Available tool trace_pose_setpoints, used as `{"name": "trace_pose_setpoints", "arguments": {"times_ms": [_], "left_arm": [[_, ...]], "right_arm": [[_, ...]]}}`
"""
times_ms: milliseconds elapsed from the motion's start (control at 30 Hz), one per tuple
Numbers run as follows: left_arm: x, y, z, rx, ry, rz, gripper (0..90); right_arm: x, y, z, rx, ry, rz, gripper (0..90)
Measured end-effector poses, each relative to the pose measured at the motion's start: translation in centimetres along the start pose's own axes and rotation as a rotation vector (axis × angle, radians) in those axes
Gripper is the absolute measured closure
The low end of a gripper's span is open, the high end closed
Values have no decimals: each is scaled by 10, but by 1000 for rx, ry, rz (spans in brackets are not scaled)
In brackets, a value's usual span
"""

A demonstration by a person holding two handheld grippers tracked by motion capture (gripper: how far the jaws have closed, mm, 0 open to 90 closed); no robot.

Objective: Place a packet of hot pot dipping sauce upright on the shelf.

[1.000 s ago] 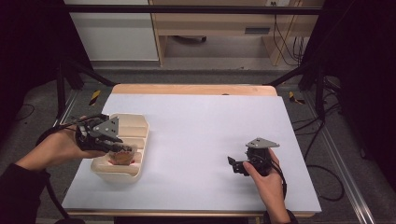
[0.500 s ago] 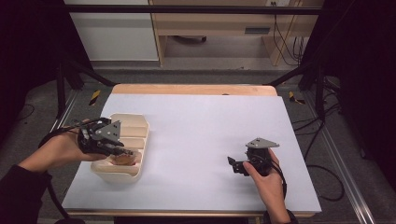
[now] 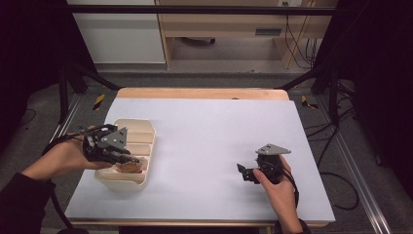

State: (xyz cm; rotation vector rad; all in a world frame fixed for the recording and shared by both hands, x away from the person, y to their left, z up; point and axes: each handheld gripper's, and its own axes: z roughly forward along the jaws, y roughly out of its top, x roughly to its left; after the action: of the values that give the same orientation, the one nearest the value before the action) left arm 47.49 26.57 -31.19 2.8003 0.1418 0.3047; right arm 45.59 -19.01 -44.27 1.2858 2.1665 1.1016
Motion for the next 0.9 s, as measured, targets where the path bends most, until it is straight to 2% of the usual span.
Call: {"name": "trace_pose_setpoints", "arguments": {"times_ms": [500, 767, 900], "left_arm": [[-1, -3, 5, 9, -4, -1, 755], [-4, -8, 6, 7, 14, -7, 749], [-3, -13, 4, 0, 29, -35, 742]], "right_arm": [[0, 0, 1, 7, 3, -5, 88], [1, 0, 2, 11, 3, -13, 87], [1, -1, 3, 15, 3, -16, 87]]}}
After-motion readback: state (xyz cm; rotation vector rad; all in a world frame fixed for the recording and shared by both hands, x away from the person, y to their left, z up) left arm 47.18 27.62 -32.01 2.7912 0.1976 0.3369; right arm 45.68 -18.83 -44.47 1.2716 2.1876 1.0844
